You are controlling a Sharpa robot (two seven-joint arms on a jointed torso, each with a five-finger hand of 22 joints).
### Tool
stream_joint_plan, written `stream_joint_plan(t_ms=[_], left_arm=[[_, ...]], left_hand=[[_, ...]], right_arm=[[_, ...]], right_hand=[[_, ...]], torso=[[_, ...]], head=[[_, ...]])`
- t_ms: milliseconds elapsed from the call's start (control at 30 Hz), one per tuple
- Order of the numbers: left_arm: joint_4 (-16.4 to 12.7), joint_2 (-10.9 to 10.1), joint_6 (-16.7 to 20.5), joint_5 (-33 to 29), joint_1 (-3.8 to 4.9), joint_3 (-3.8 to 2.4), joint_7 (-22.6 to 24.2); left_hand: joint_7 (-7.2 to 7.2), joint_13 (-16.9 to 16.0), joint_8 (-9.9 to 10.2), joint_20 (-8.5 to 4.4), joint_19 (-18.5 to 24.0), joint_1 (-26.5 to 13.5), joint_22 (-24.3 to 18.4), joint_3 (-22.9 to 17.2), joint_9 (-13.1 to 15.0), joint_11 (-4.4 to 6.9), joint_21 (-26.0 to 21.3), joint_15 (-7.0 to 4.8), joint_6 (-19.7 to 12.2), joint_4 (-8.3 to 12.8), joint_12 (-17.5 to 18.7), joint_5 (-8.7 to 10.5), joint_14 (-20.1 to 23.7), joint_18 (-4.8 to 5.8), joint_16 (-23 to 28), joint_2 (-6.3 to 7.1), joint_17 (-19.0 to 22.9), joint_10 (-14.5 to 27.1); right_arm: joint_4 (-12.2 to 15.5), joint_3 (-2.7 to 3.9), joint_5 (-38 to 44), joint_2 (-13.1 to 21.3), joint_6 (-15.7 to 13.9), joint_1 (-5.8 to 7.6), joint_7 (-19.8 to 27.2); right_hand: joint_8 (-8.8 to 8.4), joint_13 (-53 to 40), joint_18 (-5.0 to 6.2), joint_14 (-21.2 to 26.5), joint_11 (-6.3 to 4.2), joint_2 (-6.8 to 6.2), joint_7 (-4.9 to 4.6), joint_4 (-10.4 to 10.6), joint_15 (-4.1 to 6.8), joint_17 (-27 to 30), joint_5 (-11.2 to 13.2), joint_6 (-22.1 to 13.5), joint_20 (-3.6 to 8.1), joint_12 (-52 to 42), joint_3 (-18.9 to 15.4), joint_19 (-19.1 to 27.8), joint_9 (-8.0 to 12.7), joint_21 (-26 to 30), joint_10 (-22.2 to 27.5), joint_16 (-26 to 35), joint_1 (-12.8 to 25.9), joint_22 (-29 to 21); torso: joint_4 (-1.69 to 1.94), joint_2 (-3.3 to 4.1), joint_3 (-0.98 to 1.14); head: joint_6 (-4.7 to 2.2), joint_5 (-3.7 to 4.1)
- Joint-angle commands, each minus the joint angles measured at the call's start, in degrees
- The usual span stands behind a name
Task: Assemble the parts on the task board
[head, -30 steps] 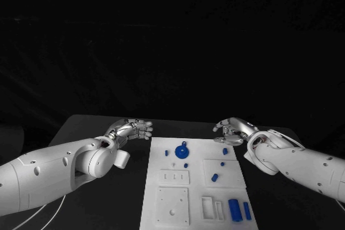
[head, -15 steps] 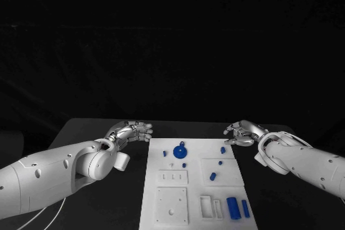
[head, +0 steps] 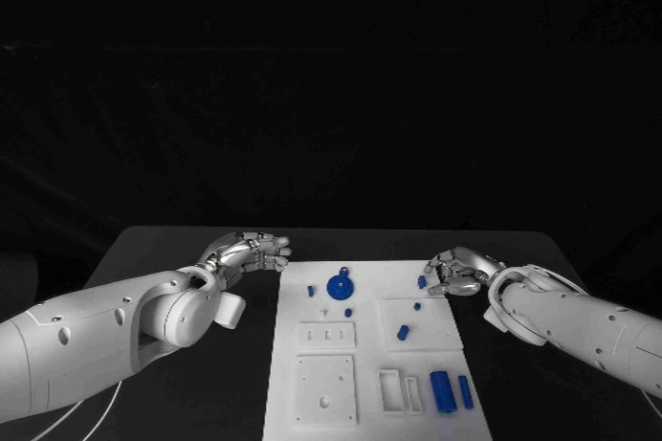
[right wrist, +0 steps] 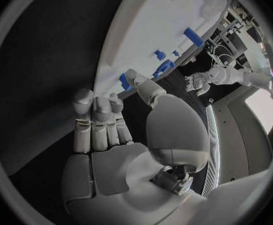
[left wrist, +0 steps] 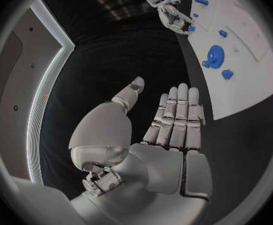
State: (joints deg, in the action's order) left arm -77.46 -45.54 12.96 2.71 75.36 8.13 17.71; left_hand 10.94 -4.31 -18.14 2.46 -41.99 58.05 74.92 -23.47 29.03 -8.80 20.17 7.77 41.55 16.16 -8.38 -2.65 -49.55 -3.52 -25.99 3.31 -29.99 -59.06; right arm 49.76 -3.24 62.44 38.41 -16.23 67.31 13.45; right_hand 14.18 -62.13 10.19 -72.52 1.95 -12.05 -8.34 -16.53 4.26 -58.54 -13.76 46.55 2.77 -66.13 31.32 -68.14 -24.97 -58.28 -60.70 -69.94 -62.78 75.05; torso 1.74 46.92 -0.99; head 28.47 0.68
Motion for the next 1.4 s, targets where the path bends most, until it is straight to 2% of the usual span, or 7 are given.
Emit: stream_joint_plan(t_ms=[33,267,433,667,833,967,1400], left_arm=[[-0.32,-0.01,-1.18,0.24,0.00,-0.03,0.84],[-0.35,-0.10,-1.13,0.27,-0.04,-0.03,0.77],[-0.36,-0.06,-1.20,0.28,-0.04,-0.03,0.72],[-0.27,-0.12,-1.27,0.29,-0.04,-0.03,0.56],[-0.28,-0.17,-1.35,0.30,-0.04,-0.03,0.52],[-0.29,-0.19,-1.39,0.32,-0.04,-0.03,0.44],[-0.27,-0.23,-1.43,0.33,-0.05,-0.03,0.44]], left_hand=[[0.20,0.02,0.21,-0.13,0.31,-0.43,0.80,-0.19,0.04,-0.09,-0.25,0.28,0.13,0.05,0.07,-0.24,-0.15,-0.84,0.40,-0.05,-0.09,0.00],[0.21,0.04,0.24,-0.13,0.33,-0.43,0.80,-0.18,0.04,-0.09,-0.26,0.29,0.10,0.05,0.11,-0.24,-0.13,-0.83,0.42,-0.04,-0.09,0.05],[0.21,0.04,0.25,-0.12,0.33,-0.43,0.80,-0.18,0.04,-0.10,-0.27,0.29,0.09,0.04,0.13,-0.24,-0.12,-0.83,0.42,-0.06,-0.09,0.06],[0.22,0.05,0.26,-0.12,0.34,-0.44,0.80,-0.18,0.04,-0.11,-0.27,0.30,0.08,0.02,0.14,-0.24,-0.11,-0.82,0.43,-0.07,-0.10,0.08],[0.25,0.05,0.27,-0.11,0.34,-0.46,0.80,-0.17,0.04,-0.15,-0.28,0.30,0.07,0.01,0.16,-0.24,-0.11,-0.82,0.43,-0.07,-0.10,0.08],[0.27,0.05,0.28,-0.11,0.35,-0.47,0.80,-0.17,0.04,-0.16,-0.28,0.30,0.06,0.00,0.17,-0.24,-0.11,-0.82,0.44,-0.07,-0.10,0.09],[0.30,0.06,0.30,-0.11,0.36,-0.50,0.80,-0.16,0.04,-0.20,-0.29,0.31,0.05,-0.02,0.20,-0.24,-0.09,-0.81,0.45,-0.07,-0.10,0.11]], right_arm=[[-0.22,0.01,0.71,-0.25,1.38,-0.24,1.17],[-0.25,0.01,0.71,-0.76,0.82,-0.73,1.18],[-0.22,0.01,0.71,-1.00,0.78,-0.77,1.20],[-0.06,0.02,2.12,-1.33,-0.35,-0.77,1.11],[-0.19,0.02,2.81,-1.42,-0.74,-0.77,0.99],[-0.27,0.02,2.82,-1.53,-1.25,-0.77,0.92],[-0.30,0.02,3.11,-1.82,-1.82,-0.78,0.64]], right_hand=[[-0.23,-0.01,4.81,0.35,0.10,0.15,-0.23,0.06,-0.01,-0.09,0.35,-0.74,-0.04,0.24,-0.36,0.42,0.06,0.36,0.39,0.21,-0.78,1.00],[-0.14,-0.01,4.81,0.39,0.02,0.62,-0.13,0.24,0.07,-0.13,0.61,-0.70,-0.15,0.18,-0.45,0.48,0.02,0.33,0.44,0.18,-0.84,0.99],[0.18,0.01,4.81,0.41,-0.16,1.43,0.06,0.48,0.23,-0.18,1.29,-0.31,-0.27,0.09,-0.40,0.52,-0.09,0.26,0.47,0.13,-0.76,0.98],[1.28,0.16,4.81,0.34,-0.79,2.81,0.71,1.13,0.83,-0.32,5.89,1.47,-0.35,-0.07,1.73,0.51,-0.35,0.03,0.36,0.02,-1.22,0.96],[1.40,0.19,4.81,0.29,-0.84,2.94,0.76,1.42,0.88,-0.33,6.44,1.71,-0.34,-0.10,2.29,0.45,-0.35,-0.02,0.31,0.00,-1.16,0.95],[2.36,0.30,4.81,0.01,-1.11,3.36,1.04,2.15,1.16,-0.38,9.44,3.59,-0.20,-0.20,4.52,0.15,-0.60,-0.21,0.01,-0.10,-1.57,0.92],[4.15,0.46,4.81,-0.24,-1.37,3.54,1.32,2.90,1.38,-0.47,9.93,7.59,-0.04,-0.31,7.15,-0.08,-1.32,-0.53,-0.30,-0.16,-1.30,0.92]], torso=[[0.09,-0.08,-0.16],[0.03,-0.12,-0.25],[0.21,-0.17,-0.29],[0.11,-0.16,-0.25],[0.07,-0.17,-0.26],[0.06,-0.16,-0.28],[0.02,-0.17,-0.24]], head=[[0.33,0.42],[0.51,0.55],[0.68,0.68],[0.72,0.42],[0.63,0.41],[0.67,0.38],[0.58,0.27]])
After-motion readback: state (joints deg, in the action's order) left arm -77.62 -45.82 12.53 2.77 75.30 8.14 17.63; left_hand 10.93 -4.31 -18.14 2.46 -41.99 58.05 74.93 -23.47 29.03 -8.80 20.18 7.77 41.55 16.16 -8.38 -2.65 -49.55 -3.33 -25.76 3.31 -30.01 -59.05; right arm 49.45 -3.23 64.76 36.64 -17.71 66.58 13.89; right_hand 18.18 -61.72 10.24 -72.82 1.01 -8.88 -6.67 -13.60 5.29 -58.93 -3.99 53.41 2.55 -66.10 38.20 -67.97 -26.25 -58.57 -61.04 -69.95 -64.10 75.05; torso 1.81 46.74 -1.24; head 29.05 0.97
